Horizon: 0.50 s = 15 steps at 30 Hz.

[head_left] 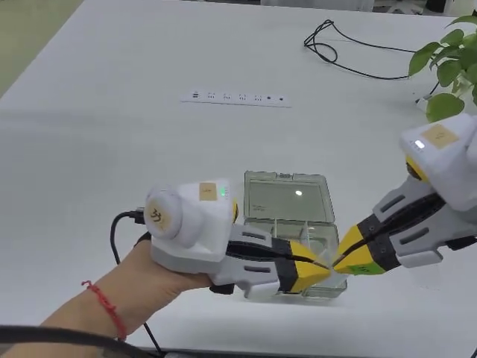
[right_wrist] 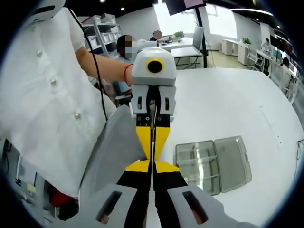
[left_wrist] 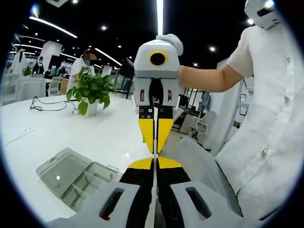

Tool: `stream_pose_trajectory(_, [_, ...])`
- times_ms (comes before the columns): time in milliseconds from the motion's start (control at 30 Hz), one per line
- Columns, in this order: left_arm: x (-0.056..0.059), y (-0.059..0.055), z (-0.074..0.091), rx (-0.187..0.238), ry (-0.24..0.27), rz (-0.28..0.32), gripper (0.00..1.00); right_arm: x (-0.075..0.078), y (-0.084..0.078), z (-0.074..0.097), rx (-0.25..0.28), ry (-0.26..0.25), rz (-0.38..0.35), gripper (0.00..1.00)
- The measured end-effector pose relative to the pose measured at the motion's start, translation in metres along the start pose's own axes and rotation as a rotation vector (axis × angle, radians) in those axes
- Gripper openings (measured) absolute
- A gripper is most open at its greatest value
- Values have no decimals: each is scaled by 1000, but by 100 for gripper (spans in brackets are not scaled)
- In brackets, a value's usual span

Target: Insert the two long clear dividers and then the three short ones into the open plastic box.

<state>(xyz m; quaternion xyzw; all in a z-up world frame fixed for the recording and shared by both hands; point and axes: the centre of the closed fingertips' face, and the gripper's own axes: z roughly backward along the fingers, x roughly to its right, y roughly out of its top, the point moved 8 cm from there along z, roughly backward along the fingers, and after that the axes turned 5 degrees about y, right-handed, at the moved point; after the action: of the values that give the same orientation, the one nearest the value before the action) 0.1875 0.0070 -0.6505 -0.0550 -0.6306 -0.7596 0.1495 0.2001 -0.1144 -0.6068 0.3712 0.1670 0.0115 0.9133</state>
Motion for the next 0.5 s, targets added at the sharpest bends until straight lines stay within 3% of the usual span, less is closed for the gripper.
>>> stream_pose_trajectory(267, [-3,-5,7,-13,35,6,0,5,-3,3,-7,-19,0,3])
stream_pose_trajectory(500, [-9,-12,15,-35,88,25,11,15,-6,9,-4,-65,-8,3])
